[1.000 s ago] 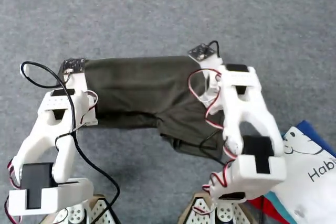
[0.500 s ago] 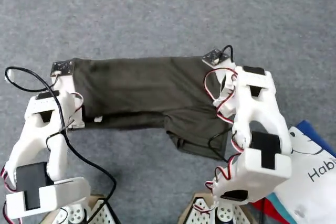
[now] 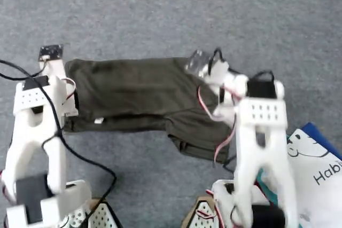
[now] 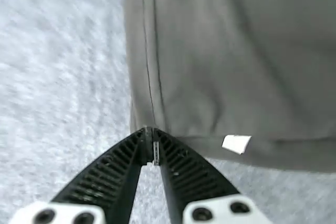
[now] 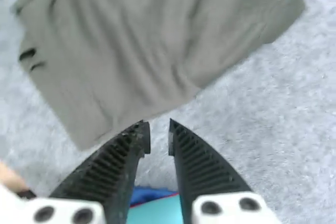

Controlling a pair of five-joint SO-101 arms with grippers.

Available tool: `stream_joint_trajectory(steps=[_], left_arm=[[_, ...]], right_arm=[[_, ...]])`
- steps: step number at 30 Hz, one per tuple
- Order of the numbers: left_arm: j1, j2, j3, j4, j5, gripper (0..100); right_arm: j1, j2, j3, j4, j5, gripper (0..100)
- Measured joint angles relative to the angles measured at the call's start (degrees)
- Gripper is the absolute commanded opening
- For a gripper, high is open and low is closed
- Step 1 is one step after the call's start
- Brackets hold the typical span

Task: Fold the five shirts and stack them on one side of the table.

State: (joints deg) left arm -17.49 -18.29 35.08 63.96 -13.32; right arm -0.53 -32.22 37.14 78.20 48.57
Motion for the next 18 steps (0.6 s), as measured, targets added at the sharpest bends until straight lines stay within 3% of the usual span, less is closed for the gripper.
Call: stream_joint_trajectory(steps=[4,9,13,18], left_arm=[[1.85,-14.51,6.42,-1.93,2.81,2],[0.53,-30.68,24.00,-15.38,8.79,2],[0.26,-35.16,37.10,-26.81,10.73,2],[-1.41,-35.25,42.29,-34.99,10.73,2]], right_arm=[[-2.90,-8.88,10.90,0.35,5.10,10.8],[-9.05,-15.38,23.65,-0.35,8.26,23.2],[-12.31,-18.02,26.29,-1.76,8.62,24.2],[-17.85,-18.55,28.75,-1.93,8.62,24.2]])
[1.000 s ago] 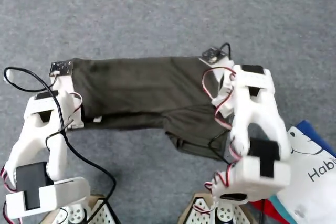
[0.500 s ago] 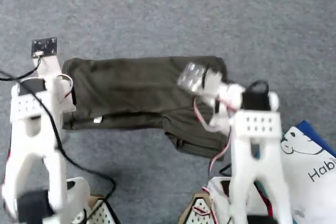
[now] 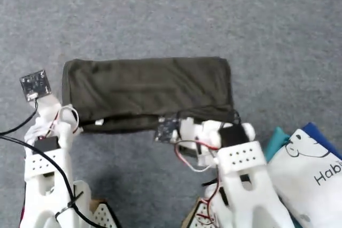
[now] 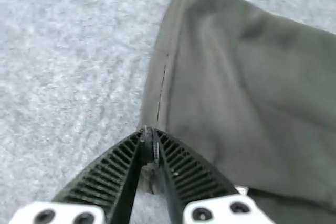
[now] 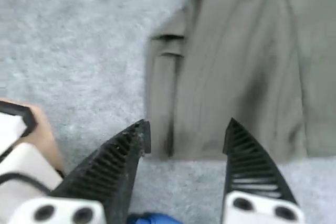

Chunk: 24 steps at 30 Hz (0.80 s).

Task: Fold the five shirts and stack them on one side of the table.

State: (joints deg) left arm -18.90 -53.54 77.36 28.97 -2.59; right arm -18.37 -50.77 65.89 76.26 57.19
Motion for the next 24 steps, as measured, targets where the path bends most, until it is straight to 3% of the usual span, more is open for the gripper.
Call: stream_joint_trajectory(steps=[24], left_arm=[[-1.67,-0.44,0.97,-2.29,0.00,2]], right_arm=[[-1.76,0.00,12.57,-14.95,2.64,24.6]])
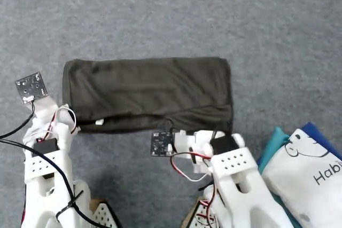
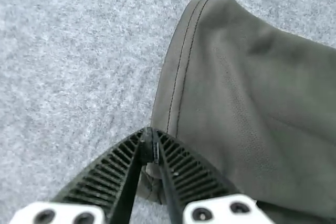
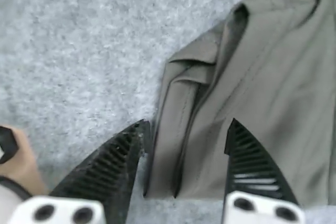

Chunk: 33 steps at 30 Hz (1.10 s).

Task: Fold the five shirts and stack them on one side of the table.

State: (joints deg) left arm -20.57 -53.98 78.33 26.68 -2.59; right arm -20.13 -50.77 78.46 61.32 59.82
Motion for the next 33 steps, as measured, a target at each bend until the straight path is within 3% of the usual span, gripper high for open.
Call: stream_joint_trajectory(steps=[9,16,28,33], left_arm=[[0.00,0.00,0.00,0.00,0.00,2],[0.00,0.00,0.00,0.00,0.00,2],[0.00,0.00,0.00,0.00,0.00,2],[0.00,0.00,0.00,0.00,0.00,2]], right_arm=[[0.97,0.00,3.16,-2.46,2.55,23.5],[4.04,-0.18,3.34,-2.73,4.57,8.5],[4.22,-0.44,3.25,-3.08,4.57,6.2],[4.22,-0.44,3.25,-3.16,4.57,0.5]])
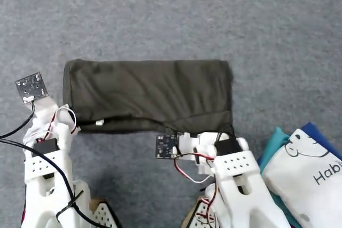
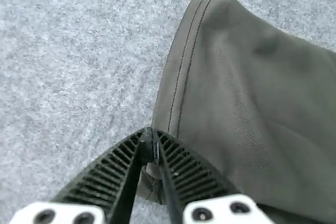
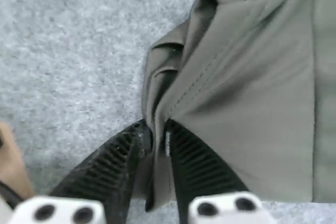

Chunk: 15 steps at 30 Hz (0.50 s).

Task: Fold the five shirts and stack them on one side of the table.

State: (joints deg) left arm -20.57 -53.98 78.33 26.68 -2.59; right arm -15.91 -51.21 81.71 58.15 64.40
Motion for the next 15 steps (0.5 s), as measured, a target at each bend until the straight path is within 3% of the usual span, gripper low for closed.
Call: stream_joint_trajectory(steps=[6,15], left_arm=[[0.00,0.00,0.09,0.00,0.00,2],[0.00,0.00,0.09,0.00,0.00,2]], right_arm=[[0.00,0.53,-3.87,2.11,0.00,0.5],[0.70,10.90,-24.18,7.38,1.49,0.5]])
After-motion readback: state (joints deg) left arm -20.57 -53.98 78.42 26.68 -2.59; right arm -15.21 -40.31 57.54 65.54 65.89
